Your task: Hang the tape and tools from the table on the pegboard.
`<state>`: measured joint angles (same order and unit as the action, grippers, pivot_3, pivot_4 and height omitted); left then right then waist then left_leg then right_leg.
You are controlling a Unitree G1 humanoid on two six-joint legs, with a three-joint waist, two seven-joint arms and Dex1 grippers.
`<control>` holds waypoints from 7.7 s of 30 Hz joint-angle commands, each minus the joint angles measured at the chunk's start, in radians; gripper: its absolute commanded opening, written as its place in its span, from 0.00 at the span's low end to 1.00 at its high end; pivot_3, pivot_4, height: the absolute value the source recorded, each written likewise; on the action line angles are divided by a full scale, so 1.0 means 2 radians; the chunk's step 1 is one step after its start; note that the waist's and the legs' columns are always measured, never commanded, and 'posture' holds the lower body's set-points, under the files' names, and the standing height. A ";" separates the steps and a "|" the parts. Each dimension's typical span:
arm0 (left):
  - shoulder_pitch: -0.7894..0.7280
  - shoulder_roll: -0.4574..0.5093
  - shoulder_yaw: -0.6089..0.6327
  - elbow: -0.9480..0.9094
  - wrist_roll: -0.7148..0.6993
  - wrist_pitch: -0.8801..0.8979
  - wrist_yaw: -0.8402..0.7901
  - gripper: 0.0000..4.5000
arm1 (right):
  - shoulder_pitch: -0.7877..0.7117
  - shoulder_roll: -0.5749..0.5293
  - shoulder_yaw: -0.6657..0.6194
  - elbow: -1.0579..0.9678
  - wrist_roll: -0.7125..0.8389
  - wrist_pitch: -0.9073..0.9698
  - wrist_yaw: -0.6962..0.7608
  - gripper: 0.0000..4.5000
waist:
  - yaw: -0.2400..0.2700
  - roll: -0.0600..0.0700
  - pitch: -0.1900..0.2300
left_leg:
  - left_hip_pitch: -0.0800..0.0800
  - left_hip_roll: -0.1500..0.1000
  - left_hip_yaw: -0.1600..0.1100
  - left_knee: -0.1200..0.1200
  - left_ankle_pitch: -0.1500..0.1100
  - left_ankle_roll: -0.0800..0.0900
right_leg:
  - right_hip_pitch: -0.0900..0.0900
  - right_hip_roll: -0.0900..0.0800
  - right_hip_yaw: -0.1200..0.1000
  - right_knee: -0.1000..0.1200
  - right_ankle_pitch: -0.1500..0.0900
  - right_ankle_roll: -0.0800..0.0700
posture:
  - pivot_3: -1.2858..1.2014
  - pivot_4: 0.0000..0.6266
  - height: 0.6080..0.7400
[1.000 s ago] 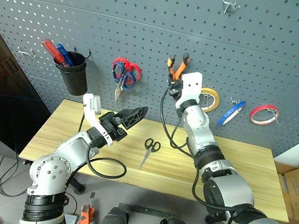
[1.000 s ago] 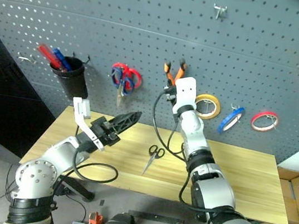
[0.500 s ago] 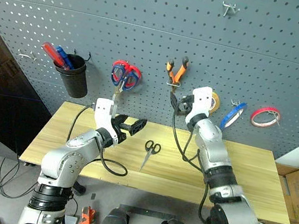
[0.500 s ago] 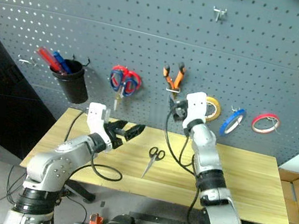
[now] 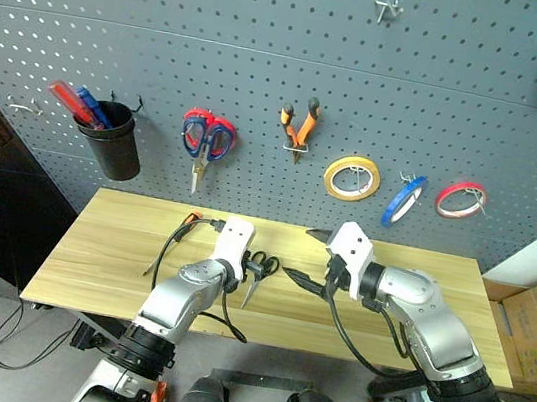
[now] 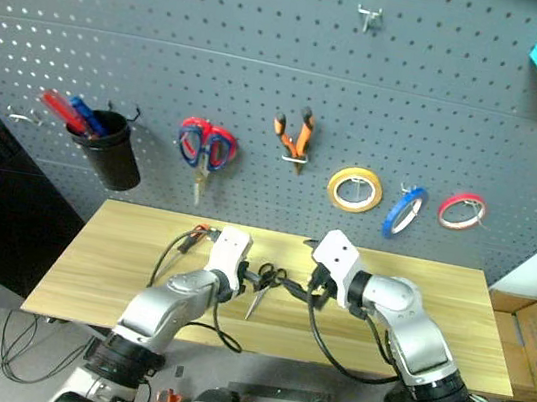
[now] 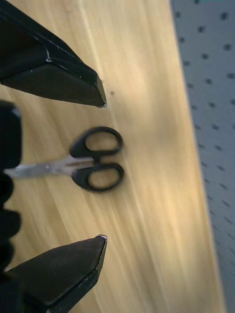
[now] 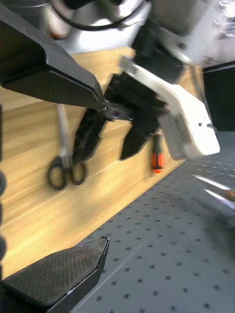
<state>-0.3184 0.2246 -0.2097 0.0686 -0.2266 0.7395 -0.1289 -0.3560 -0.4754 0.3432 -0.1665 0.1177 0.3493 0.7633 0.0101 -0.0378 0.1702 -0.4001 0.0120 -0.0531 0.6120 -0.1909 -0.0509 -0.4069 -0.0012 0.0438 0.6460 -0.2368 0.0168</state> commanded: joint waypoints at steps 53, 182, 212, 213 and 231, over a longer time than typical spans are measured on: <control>0.022 -0.045 0.032 0.007 0.083 -0.003 -0.033 0.03 | -0.022 -0.020 0.003 0.049 -0.066 -0.105 0.078 1.00 | -0.008 0.001 0.025 | -0.001 0.000 -0.001 -0.001 -0.001 -0.001 | -0.001 -0.001 0.000 -0.001 0.000 0.005 | 0.54 0.33 1.00; -0.191 0.130 0.189 0.510 0.073 -0.338 -0.193 0.99 | -0.080 0.234 0.050 0.023 -0.051 0.084 -0.125 1.00 | 0.001 0.000 0.058 | -0.011 0.001 -0.001 0.007 -0.003 0.001 | -0.009 -0.002 -0.004 0.010 -0.001 0.003 | 0.54 0.58 1.00; -0.167 0.134 0.163 0.441 0.083 -0.330 -0.244 0.13 | -0.027 0.173 0.005 -0.040 -0.013 0.099 -0.106 1.00 | -0.009 0.000 0.080 | -0.013 0.001 -0.001 0.008 -0.003 0.001 | -0.011 -0.004 -0.004 0.009 -0.003 0.006 | 0.55 0.46 1.00; -0.143 0.133 0.165 0.397 0.080 -0.322 -0.237 0.13 | -0.020 0.167 -0.003 -0.050 -0.001 0.098 -0.096 1.00 | -0.009 -0.001 0.079 | -0.013 0.001 -0.001 0.007 -0.003 0.001 | -0.011 -0.005 -0.004 0.009 -0.002 0.006 | 0.55 0.45 1.00; 0.108 0.105 0.250 -0.211 0.259 -0.326 0.081 0.13 | -0.070 0.217 -0.171 -0.142 0.326 0.235 -0.118 1.00 | 0.018 -0.004 0.016 | -0.015 0.000 0.001 0.007 -0.002 0.000 | -0.011 -0.006 -0.007 0.004 0.002 0.006 | 0.62 0.08 1.00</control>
<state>-0.0212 0.3942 0.2447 -0.3722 0.2794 0.1038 -0.0030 -0.4507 -0.0672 0.0235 -0.4639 0.7288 0.8234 0.5671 0.0453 -0.0456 0.2027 -0.4286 0.0149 -0.0507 0.6255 -0.1943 -0.0515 -0.4255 -0.0120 0.0273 0.6517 -0.2321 0.0275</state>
